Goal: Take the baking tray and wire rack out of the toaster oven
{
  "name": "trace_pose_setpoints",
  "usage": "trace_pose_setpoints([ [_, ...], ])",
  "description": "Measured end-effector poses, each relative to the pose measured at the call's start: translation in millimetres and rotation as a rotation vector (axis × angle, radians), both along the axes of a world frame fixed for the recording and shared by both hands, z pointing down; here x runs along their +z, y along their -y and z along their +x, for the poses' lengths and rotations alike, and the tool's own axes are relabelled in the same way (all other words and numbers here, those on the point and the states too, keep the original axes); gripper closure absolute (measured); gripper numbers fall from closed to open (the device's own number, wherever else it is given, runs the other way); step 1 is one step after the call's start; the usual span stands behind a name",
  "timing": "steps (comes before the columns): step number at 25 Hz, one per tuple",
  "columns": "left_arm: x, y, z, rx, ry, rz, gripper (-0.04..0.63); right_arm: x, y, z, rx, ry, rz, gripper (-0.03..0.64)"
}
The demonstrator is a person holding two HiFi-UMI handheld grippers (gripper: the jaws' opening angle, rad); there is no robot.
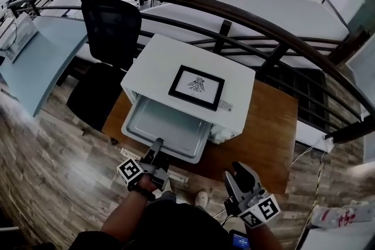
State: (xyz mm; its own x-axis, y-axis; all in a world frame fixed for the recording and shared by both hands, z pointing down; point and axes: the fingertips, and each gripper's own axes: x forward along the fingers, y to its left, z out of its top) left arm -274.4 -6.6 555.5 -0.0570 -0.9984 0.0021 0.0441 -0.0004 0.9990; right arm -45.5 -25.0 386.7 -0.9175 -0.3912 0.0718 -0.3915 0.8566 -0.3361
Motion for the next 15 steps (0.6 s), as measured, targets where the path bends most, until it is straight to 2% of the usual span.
trace_pose_setpoints([
  [15,-6.8,-79.4,16.8,-0.101,0.004,0.020,0.522,28.3,-8.6,-15.5,-0.173,-0.050,-0.044,0.479],
])
